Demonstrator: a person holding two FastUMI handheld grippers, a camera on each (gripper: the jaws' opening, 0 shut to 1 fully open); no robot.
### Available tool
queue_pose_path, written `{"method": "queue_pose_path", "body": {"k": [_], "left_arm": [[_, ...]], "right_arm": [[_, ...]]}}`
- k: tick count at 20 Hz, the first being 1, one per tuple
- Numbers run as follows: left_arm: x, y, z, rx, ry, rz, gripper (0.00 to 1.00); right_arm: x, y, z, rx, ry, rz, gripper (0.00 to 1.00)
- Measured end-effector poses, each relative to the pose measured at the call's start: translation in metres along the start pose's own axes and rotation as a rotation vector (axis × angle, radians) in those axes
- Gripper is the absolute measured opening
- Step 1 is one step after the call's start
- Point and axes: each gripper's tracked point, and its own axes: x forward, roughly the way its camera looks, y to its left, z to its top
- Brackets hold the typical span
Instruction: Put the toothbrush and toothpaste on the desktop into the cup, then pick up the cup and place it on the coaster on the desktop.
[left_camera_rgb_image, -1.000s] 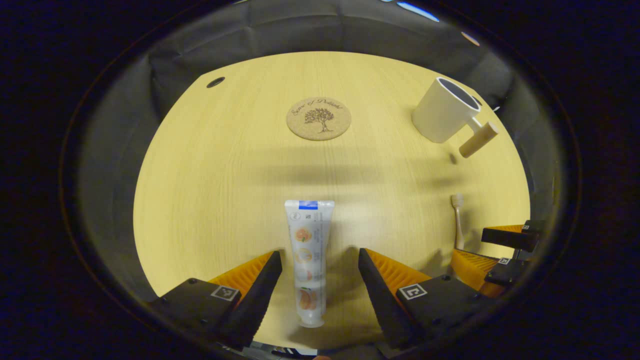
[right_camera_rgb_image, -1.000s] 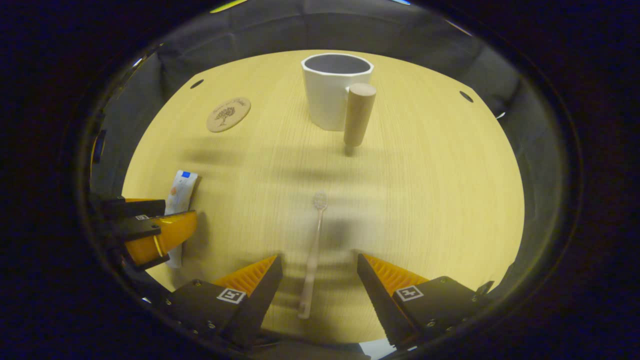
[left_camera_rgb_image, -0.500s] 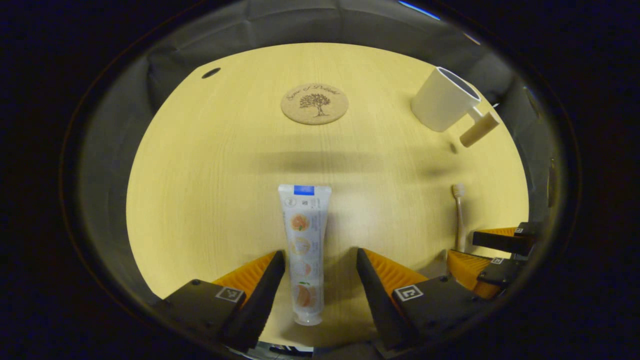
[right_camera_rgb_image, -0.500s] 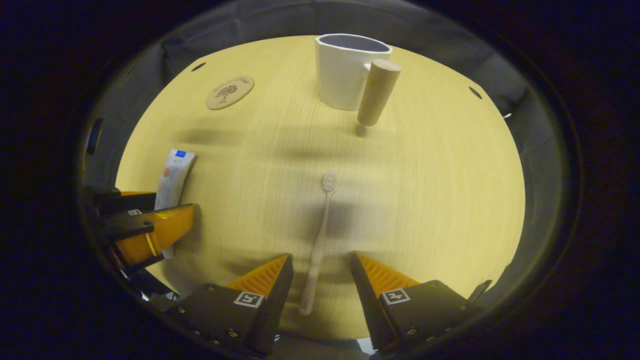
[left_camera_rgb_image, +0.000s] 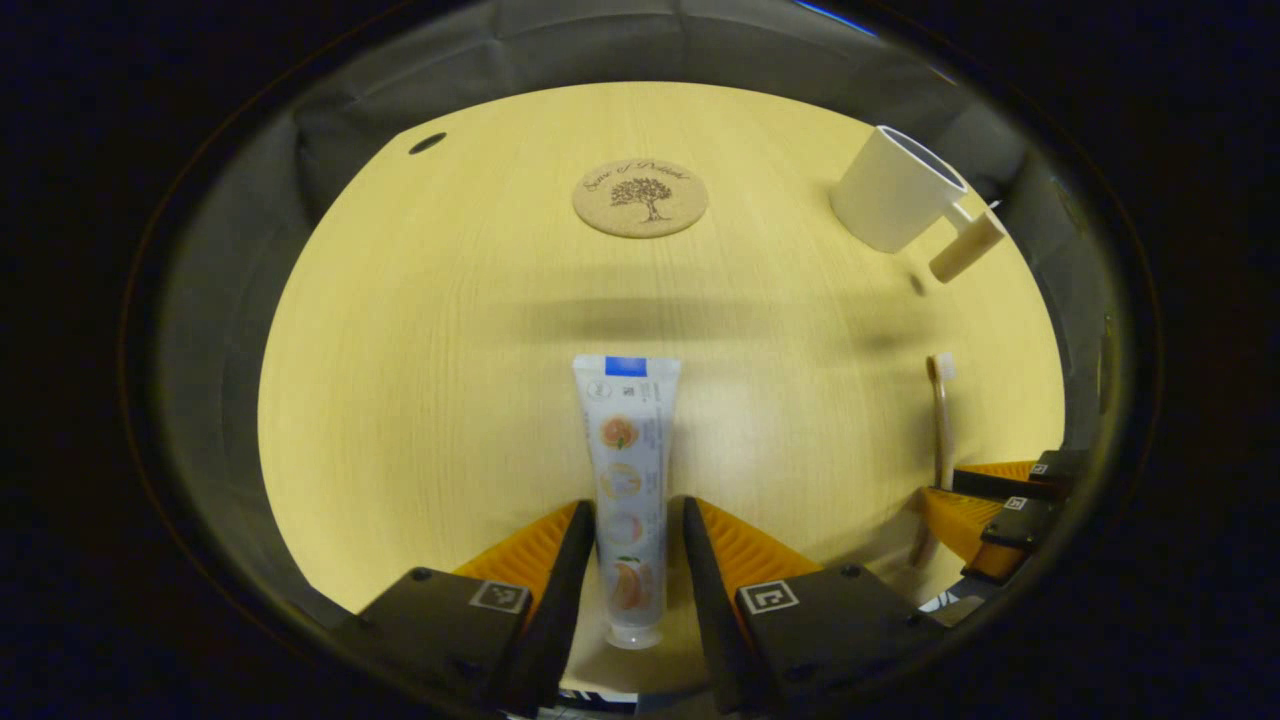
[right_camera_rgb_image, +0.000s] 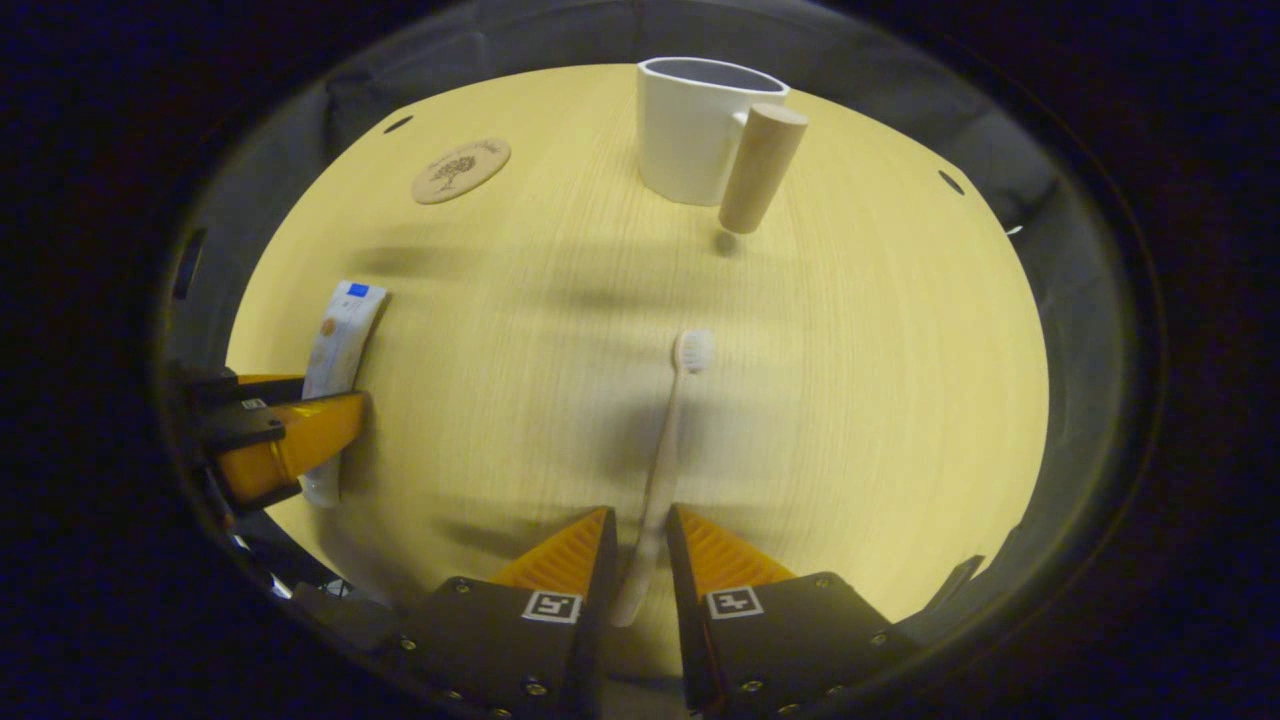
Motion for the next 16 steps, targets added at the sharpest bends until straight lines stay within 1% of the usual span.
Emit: {"method": "queue_pose_path", "body": {"k": [1,2,4,5,6,7,8,9,10,11,12,14,15,16], "left_arm": [[0.004,0.002,0.000,0.013,-0.002,0.003,0.51],[0.007,0.001,-0.001,0.012,-0.003,-0.003,0.51],[0.003,0.001,0.001,0.019,-0.008,0.000,0.44],[0.003,0.000,0.000,0.020,-0.009,-0.003,0.41],[0.002,0.000,0.001,0.026,-0.014,-0.007,0.38],[0.002,0.003,0.002,0.016,-0.022,0.004,0.38],[0.004,-0.001,0.003,0.017,-0.023,-0.010,0.32],[0.000,-0.001,0.000,0.024,-0.025,-0.017,0.29],[0.000,0.000,0.002,0.025,-0.035,-0.009,0.29],[-0.002,-0.001,0.002,0.034,-0.045,-0.019,0.22],[-0.003,-0.002,0.002,0.039,-0.047,-0.022,0.22],[-0.002,0.000,0.002,0.040,-0.053,-0.012,0.24],[-0.004,0.000,0.001,0.036,-0.057,-0.010,0.24],[-0.006,0.000,0.002,0.033,-0.063,-0.007,0.22]], "right_arm": [[-0.003,-0.004,0.001,0.019,-0.012,-0.015,0.30],[0.000,-0.003,0.001,0.012,-0.006,-0.005,0.11],[-0.004,-0.002,0.000,0.023,-0.018,-0.001,0.12],[-0.003,-0.002,0.001,0.027,-0.012,0.015,0.08],[-0.002,-0.004,0.003,0.032,-0.016,0.026,0.08],[-0.005,-0.005,0.006,0.067,-0.029,0.030,0.08],[-0.001,-0.004,0.003,0.078,-0.019,0.053,0.03],[0.000,-0.004,0.007,0.091,-0.027,0.072,0.03],[0.000,-0.004,0.007,0.105,-0.023,0.087,0.03],[-0.001,-0.004,0.007,0.110,-0.025,0.098,0.02],[-0.001,-0.006,0.008,0.105,-0.034,0.098,0.02],[-0.002,-0.010,0.009,0.096,-0.062,0.085,0.02],[-0.002,-0.008,0.010,0.101,-0.069,0.092,0.02],[-0.004,-0.007,0.010,0.110,-0.075,0.099,0.02]]}}
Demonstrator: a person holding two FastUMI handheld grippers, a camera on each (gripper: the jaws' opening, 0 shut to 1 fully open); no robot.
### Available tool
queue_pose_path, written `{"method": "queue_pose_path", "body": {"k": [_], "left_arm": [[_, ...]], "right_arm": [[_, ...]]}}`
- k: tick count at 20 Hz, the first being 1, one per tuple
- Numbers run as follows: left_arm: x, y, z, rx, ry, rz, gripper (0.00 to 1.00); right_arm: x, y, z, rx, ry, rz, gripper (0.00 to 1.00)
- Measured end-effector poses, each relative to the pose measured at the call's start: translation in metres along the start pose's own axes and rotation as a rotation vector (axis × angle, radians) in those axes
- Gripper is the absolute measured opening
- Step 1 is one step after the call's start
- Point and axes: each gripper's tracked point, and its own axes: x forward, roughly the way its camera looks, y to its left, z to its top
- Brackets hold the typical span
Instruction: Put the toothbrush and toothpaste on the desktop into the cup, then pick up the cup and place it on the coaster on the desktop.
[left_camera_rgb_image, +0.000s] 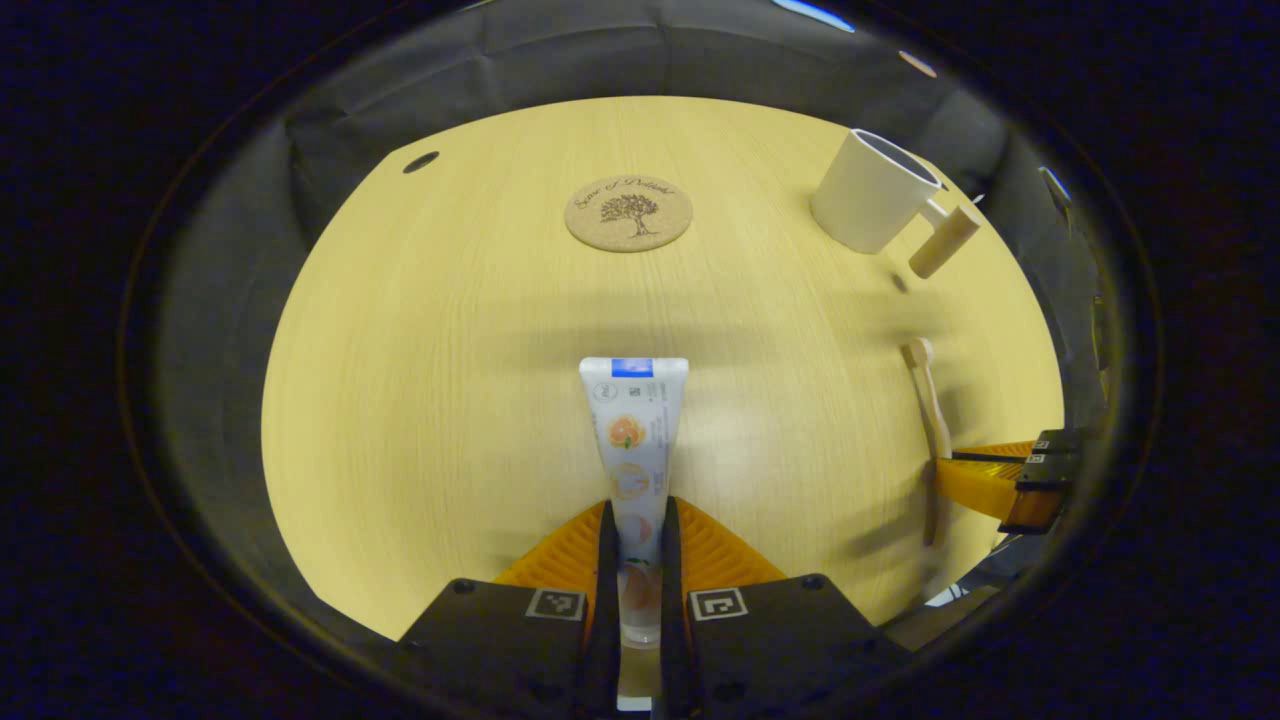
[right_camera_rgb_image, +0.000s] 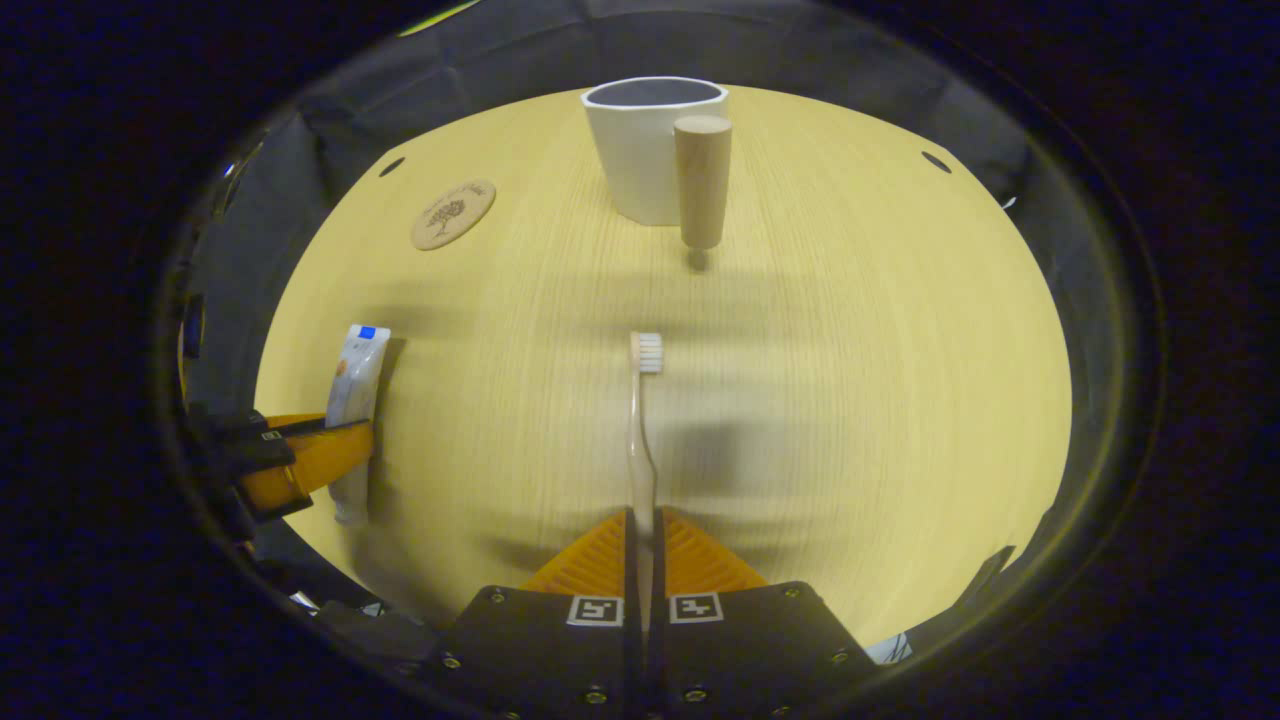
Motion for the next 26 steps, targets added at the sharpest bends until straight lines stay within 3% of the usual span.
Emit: {"method": "queue_pose_path", "body": {"k": [5,17,26], "left_arm": [[-0.015,-0.006,0.014,0.011,-0.064,-0.001,0.24],[-0.059,-0.029,0.085,0.005,-0.302,-0.018,0.22],[-0.086,-0.044,0.134,-0.104,-0.470,-0.060,0.24]], "right_arm": [[-0.021,0.005,0.013,0.005,-0.074,0.036,0.02],[-0.080,0.010,0.080,-0.004,-0.380,0.109,0.02],[-0.121,0.012,0.149,-0.071,-0.663,0.158,0.02]]}}
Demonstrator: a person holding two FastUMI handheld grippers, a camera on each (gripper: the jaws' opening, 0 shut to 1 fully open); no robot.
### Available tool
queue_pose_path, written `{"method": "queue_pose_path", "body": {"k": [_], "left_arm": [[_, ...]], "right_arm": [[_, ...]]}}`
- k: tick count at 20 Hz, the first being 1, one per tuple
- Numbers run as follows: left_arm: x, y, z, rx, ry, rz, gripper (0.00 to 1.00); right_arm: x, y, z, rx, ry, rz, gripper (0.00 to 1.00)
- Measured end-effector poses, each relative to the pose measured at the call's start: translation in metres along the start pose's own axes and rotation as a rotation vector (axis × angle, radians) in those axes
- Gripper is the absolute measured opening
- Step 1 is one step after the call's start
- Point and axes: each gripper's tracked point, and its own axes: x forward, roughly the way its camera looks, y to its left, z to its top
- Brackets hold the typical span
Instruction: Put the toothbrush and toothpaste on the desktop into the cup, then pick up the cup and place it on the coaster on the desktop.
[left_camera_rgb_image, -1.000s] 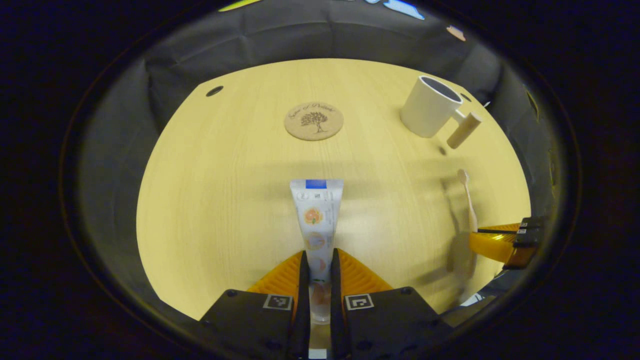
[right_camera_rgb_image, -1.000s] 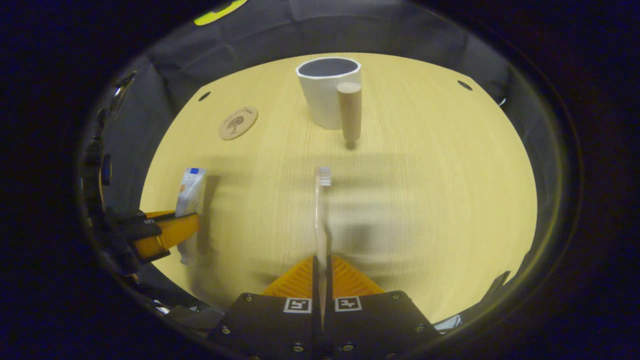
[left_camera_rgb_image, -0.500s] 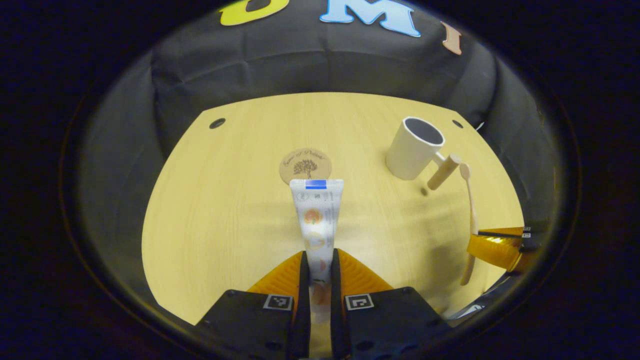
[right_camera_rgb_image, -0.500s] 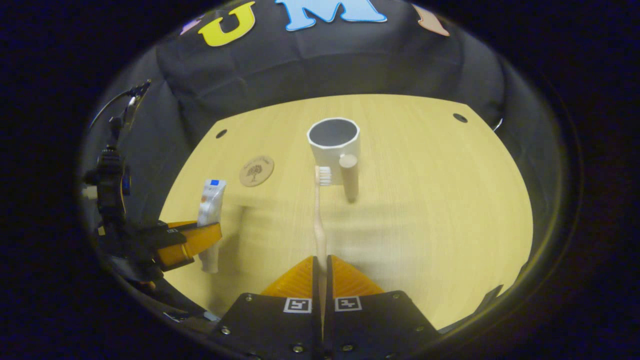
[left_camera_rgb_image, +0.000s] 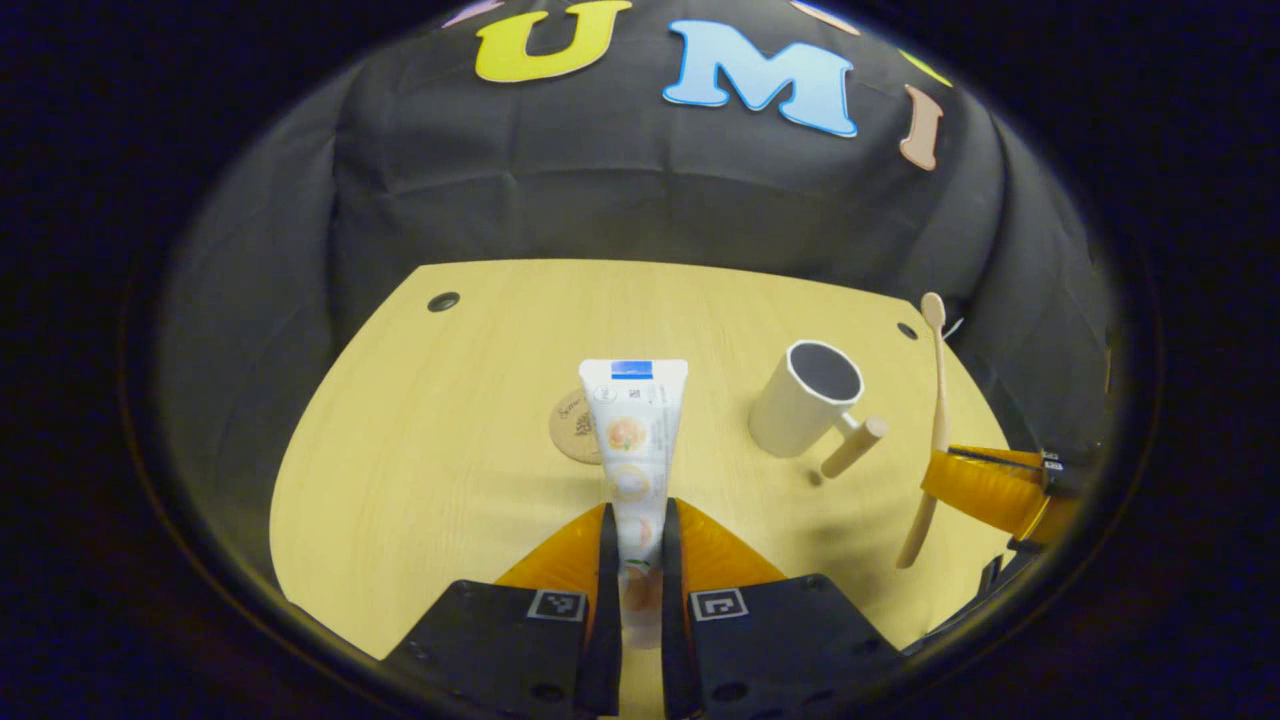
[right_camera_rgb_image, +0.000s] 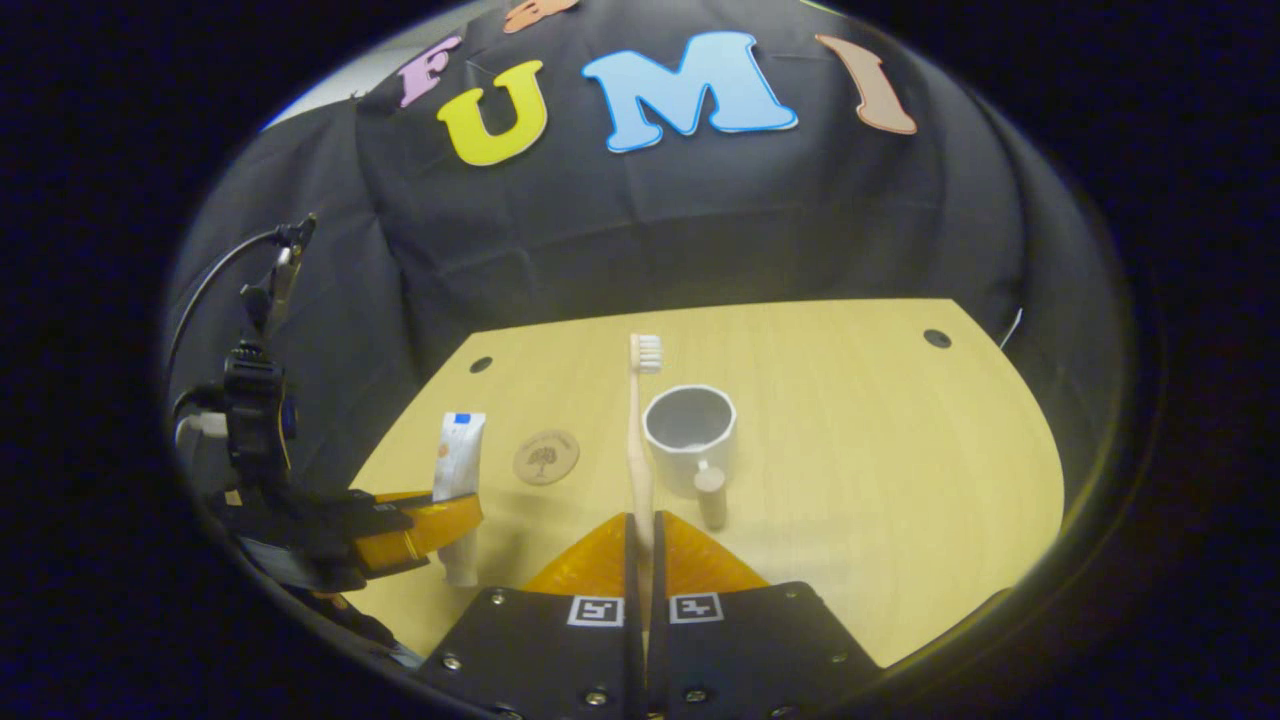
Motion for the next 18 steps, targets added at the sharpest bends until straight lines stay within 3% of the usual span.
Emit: {"method": "queue_pose_path", "body": {"k": [10,18], "left_arm": [[0.000,-0.006,0.040,-0.041,-0.131,0.023,0.24],[-0.007,0.007,0.042,-0.095,-0.150,0.084,0.23]], "right_arm": [[0.045,-0.017,0.088,-0.093,-0.233,0.042,0.02],[0.104,-0.027,0.099,-0.145,-0.231,0.024,0.03]]}}
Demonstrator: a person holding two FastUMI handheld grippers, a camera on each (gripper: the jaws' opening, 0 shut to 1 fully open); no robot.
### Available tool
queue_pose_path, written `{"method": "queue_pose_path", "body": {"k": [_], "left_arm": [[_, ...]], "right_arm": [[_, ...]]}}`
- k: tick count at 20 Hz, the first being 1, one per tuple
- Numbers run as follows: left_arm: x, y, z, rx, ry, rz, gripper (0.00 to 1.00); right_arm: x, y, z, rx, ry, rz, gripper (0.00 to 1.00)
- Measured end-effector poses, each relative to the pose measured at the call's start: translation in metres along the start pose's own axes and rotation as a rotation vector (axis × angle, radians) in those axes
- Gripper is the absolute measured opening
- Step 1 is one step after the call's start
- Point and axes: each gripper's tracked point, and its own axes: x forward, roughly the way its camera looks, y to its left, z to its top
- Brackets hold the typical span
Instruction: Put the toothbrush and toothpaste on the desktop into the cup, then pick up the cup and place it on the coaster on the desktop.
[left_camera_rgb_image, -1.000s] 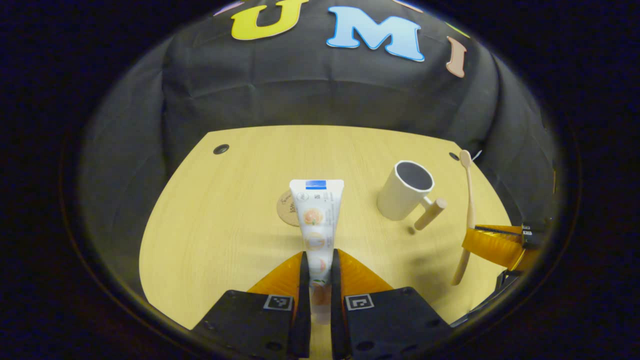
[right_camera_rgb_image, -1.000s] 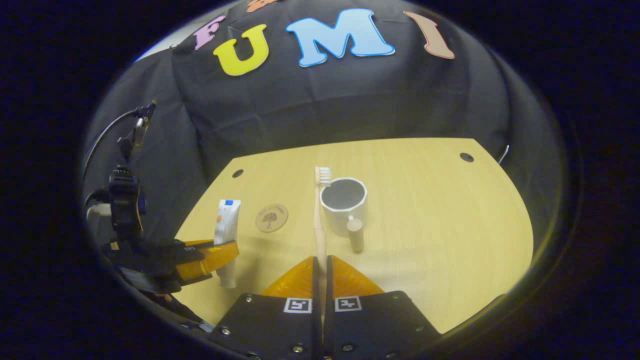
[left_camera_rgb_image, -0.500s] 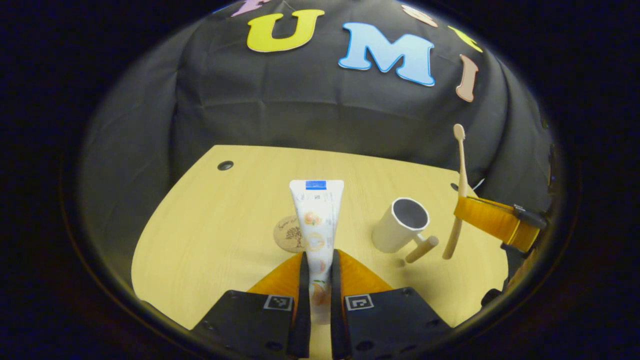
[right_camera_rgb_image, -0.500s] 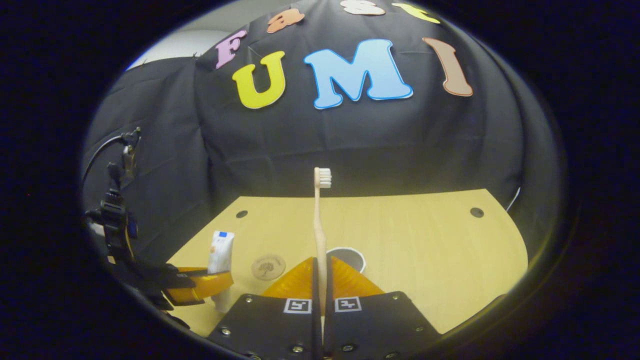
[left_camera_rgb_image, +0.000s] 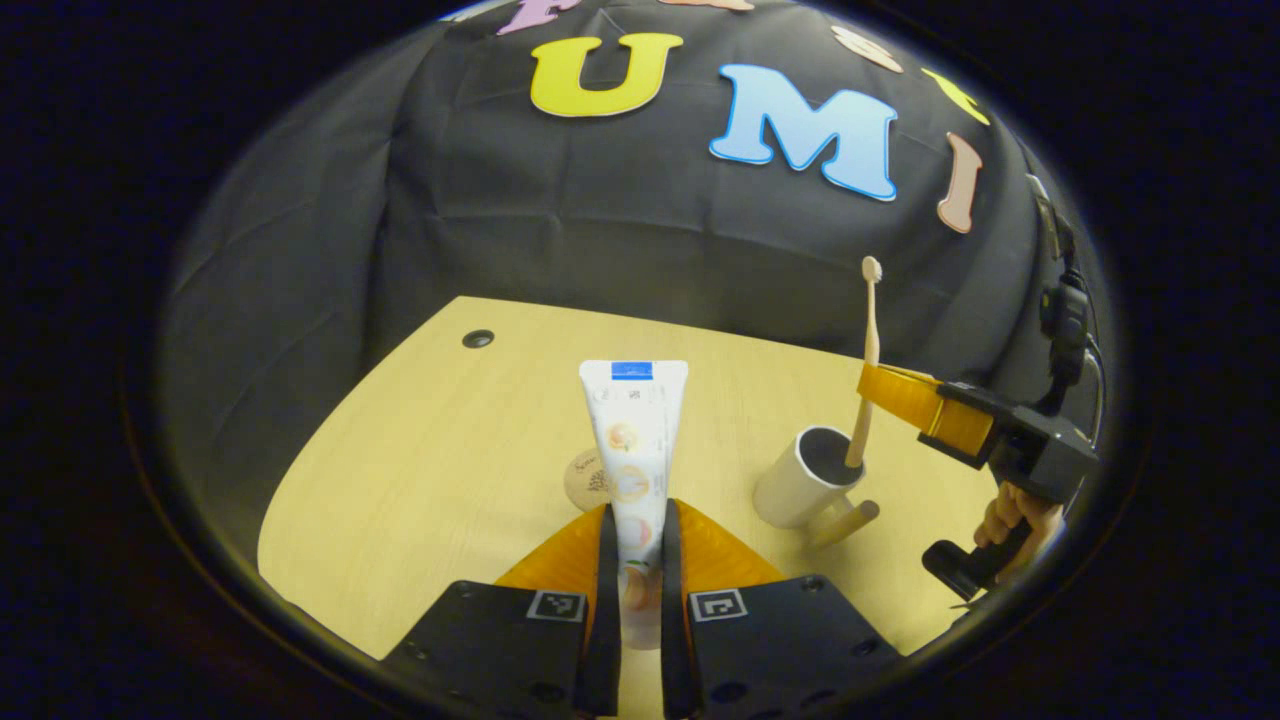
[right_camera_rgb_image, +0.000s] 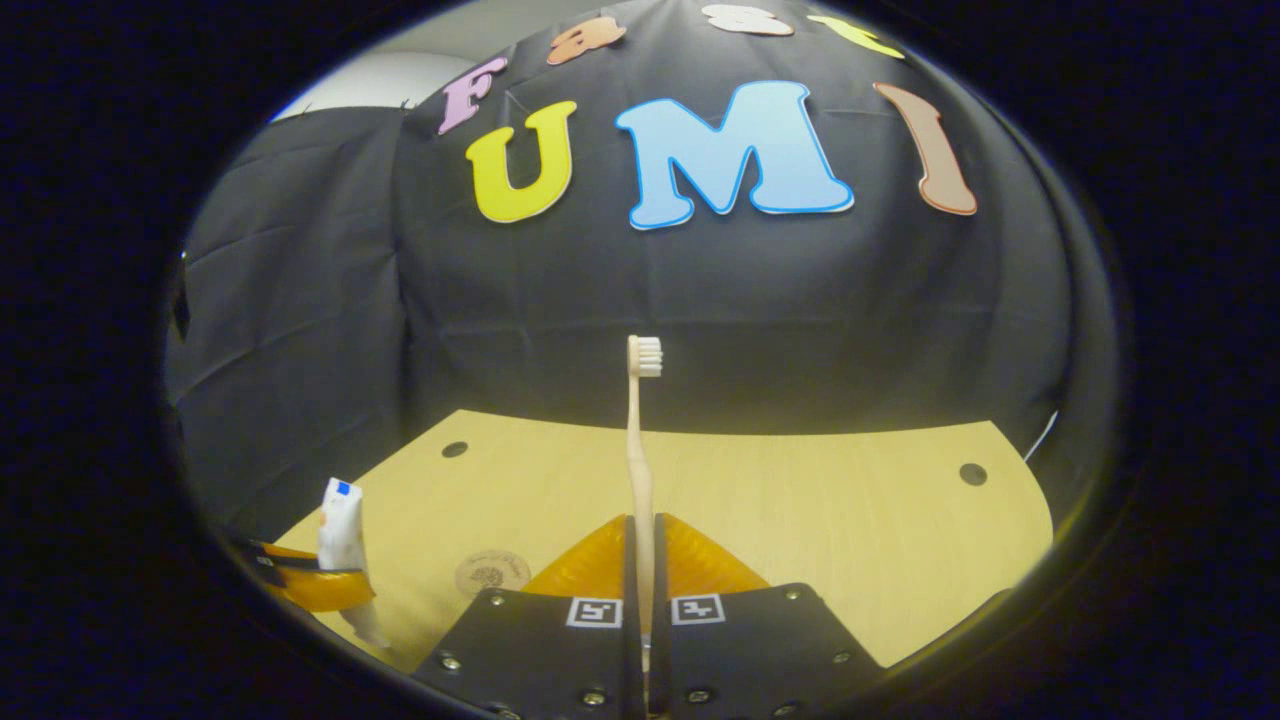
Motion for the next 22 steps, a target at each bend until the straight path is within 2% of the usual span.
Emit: {"method": "queue_pose_path", "body": {"k": [8,12,13,15,16,17,18,19,20,21,22], "left_arm": [[0.000,0.003,-0.005,-0.043,0.004,0.025,0.24],[0.001,0.001,-0.003,-0.046,-0.007,0.023,0.24],[0.001,0.000,-0.001,-0.043,-0.009,0.021,0.24],[0.000,-0.002,0.001,-0.040,-0.013,0.016,0.24],[0.000,-0.004,0.001,-0.040,-0.017,0.012,0.24],[-0.001,-0.005,0.003,-0.038,-0.022,0.008,0.24],[0.000,-0.007,0.005,-0.034,-0.028,0.002,0.24],[0.000,-0.010,0.007,-0.032,-0.036,-0.004,0.24],[0.001,-0.014,0.011,-0.032,-0.048,-0.015,0.24],[0.002,-0.018,0.015,-0.034,-0.060,-0.029,0.24],[0.004,-0.024,0.019,-0.036,-0.070,-0.048,0.22]], "right_arm": [[0.016,0.002,-0.025,-0.019,0.070,0.026,0.05],[0.015,0.001,-0.029,-0.019,0.081,0.029,0.10],[0.012,0.001,-0.029,-0.021,0.086,0.027,0.19],[0.007,0.000,-0.031,-0.016,0.094,0.033,0.23],[0.005,0.000,-0.033,-0.011,0.099,0.033,0.29],[0.000,-0.005,-0.034,-0.014,0.102,0.019,0.46],[-0.003,-0.009,-0.033,-0.017,0.099,0.006,0.46],[-0.007,-0.013,-0.033,-0.019,0.097,-0.004,0.60],[-0.013,-0.019,-0.033,-0.019,0.095,-0.021,0.63],[-0.019,-0.025,-0.031,-0.020,0.093,-0.038,0.77],[-0.025,-0.034,-0.030,-0.021,0.088,-0.065,0.82]]}}
